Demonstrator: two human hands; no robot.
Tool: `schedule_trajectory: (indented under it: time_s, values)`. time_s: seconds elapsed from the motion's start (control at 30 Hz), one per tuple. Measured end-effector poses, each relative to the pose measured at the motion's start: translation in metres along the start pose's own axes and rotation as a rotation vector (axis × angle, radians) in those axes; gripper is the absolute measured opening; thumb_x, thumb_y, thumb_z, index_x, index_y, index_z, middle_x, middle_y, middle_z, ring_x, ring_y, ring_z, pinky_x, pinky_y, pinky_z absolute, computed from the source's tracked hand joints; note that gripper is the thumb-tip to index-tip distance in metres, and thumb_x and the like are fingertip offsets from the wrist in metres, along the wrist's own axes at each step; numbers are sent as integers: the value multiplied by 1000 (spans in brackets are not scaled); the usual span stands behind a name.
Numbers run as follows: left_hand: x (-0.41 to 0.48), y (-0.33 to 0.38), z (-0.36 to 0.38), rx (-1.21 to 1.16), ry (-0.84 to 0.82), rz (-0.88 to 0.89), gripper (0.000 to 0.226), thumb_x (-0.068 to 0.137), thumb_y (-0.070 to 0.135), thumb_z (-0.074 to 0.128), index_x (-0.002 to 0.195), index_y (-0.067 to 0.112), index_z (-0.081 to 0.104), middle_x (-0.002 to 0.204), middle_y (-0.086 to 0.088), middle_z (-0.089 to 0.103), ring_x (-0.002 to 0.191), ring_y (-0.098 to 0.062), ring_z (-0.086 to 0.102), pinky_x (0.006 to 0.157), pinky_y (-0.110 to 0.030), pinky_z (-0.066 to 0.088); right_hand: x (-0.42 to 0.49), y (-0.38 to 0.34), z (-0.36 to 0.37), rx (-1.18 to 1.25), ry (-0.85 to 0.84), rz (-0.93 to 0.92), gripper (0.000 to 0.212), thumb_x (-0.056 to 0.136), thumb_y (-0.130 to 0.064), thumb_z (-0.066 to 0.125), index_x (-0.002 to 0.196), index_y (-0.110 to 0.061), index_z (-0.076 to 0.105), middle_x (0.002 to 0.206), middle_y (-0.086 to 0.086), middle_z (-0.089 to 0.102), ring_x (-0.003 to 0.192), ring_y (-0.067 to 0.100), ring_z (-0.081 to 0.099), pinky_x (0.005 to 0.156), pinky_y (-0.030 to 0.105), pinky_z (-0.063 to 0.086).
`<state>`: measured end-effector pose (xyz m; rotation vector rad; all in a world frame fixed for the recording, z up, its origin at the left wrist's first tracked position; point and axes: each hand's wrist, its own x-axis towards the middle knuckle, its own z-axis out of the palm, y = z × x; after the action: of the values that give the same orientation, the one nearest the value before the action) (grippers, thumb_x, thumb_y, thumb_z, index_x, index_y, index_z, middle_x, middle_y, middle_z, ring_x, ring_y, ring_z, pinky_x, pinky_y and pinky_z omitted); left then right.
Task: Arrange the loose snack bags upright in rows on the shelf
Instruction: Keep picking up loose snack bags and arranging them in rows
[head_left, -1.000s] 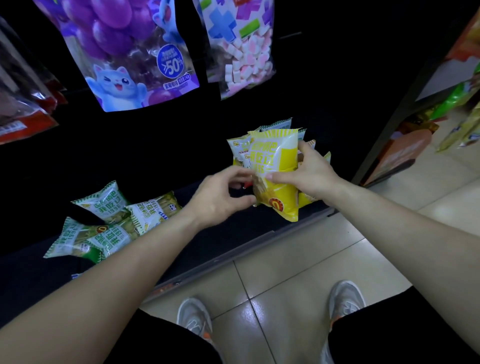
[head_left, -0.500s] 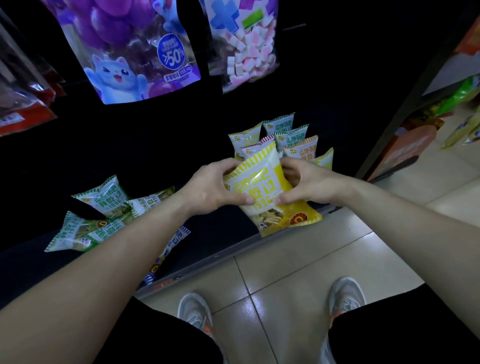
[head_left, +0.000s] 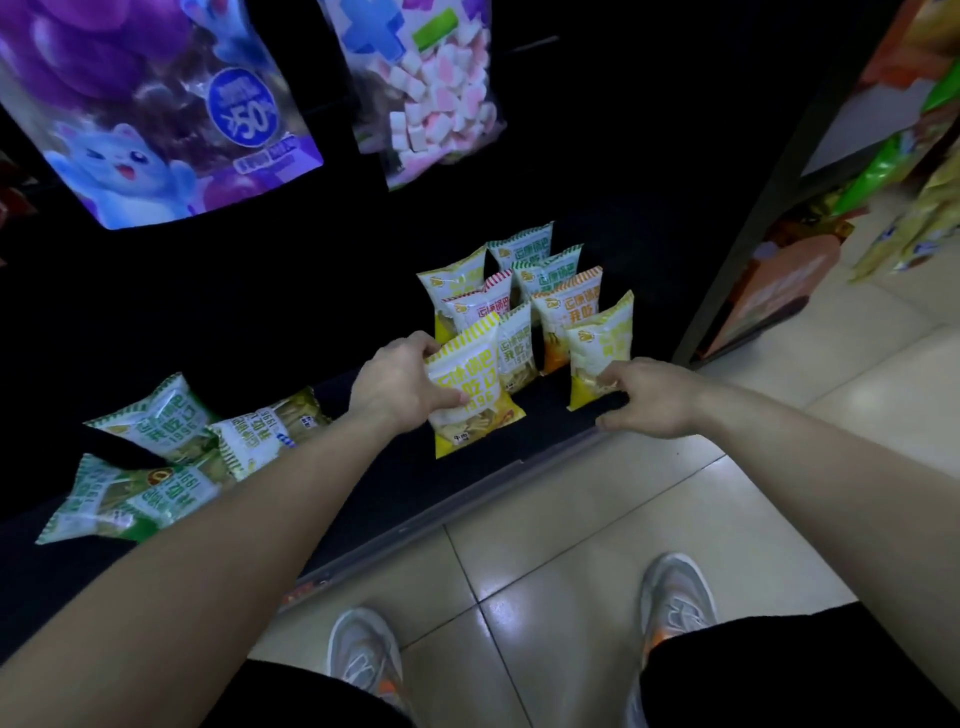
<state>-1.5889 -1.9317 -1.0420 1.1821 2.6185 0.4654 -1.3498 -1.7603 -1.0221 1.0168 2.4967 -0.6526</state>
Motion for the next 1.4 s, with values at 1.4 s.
schedule_trajectory:
  time_s: [1.4]
  values:
    - [-67, -45, -61, 345, -265, 39, 77, 86, 62, 60, 149, 25, 36, 148, -1, 41, 133, -23, 43, 103, -34, 41, -11, -109, 1, -35, 54, -178, 67, 88, -48, 62, 146, -25, 40, 145, 1, 41, 123, 26, 52, 93, 40, 48]
